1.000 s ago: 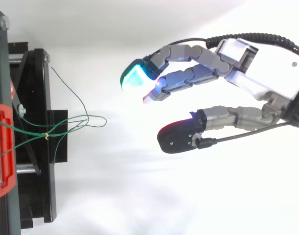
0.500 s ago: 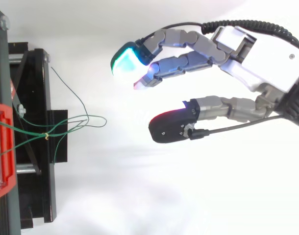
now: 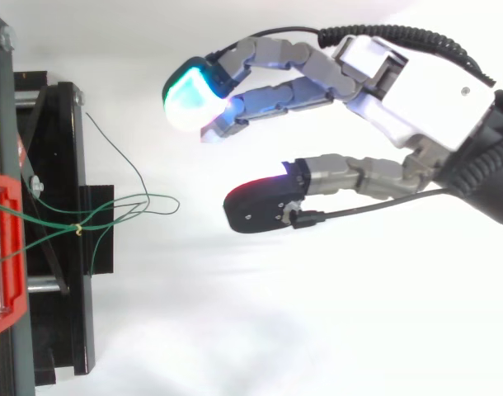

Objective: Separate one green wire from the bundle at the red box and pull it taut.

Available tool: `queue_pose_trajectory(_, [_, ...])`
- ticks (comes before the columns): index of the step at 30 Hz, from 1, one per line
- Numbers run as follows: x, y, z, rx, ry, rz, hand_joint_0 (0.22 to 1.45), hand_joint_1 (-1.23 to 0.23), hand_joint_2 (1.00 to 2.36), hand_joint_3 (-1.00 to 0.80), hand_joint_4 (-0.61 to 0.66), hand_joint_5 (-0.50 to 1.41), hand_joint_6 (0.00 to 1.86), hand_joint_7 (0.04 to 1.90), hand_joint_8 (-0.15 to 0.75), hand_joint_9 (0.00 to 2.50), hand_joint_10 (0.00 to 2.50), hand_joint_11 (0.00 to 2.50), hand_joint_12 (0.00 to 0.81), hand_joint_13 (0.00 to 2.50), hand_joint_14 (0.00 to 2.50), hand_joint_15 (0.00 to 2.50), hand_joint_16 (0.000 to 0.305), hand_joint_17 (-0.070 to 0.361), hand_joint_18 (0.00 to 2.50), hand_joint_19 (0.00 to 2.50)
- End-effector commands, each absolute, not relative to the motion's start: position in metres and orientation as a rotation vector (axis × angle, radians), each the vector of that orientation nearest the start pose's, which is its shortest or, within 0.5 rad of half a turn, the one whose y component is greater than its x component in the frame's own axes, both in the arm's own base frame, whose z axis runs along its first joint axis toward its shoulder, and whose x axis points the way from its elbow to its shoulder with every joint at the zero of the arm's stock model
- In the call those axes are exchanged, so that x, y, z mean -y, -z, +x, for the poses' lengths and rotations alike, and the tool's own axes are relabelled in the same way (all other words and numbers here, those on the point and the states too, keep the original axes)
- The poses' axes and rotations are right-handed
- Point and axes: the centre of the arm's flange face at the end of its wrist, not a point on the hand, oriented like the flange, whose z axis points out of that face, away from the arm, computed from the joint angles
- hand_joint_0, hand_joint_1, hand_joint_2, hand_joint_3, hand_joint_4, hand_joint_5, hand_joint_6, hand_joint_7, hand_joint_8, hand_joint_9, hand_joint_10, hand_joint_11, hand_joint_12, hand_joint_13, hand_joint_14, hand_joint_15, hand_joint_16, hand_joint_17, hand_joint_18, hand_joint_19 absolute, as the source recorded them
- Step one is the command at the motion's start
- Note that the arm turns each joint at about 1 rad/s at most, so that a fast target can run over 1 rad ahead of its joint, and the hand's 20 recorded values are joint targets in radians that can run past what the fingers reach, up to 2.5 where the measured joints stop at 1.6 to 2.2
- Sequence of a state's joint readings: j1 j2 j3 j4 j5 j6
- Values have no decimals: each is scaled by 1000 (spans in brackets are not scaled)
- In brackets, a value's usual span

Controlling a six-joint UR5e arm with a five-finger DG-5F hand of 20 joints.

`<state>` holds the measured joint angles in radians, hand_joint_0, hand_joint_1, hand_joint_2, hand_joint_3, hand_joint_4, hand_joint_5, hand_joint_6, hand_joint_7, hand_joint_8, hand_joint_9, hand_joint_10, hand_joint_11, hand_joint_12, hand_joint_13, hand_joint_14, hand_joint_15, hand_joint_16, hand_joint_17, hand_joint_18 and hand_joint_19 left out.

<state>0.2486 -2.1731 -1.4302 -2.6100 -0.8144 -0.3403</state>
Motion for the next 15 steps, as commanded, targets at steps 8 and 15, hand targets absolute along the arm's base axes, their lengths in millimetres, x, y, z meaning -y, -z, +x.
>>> queue_pose_trajectory(8, [33,-222,740,-970,-653,1217,516,-683,1000,-500,256,-167,503,859,271,760,15,535,378,683,14,354,58,131,543,349])
queue_pose_trajectory(15, [30,-210,767,-958,-664,1181,514,-763,1000,-500,261,-162,503,887,261,751,14,527,382,538,10,270,62,139,427,282])
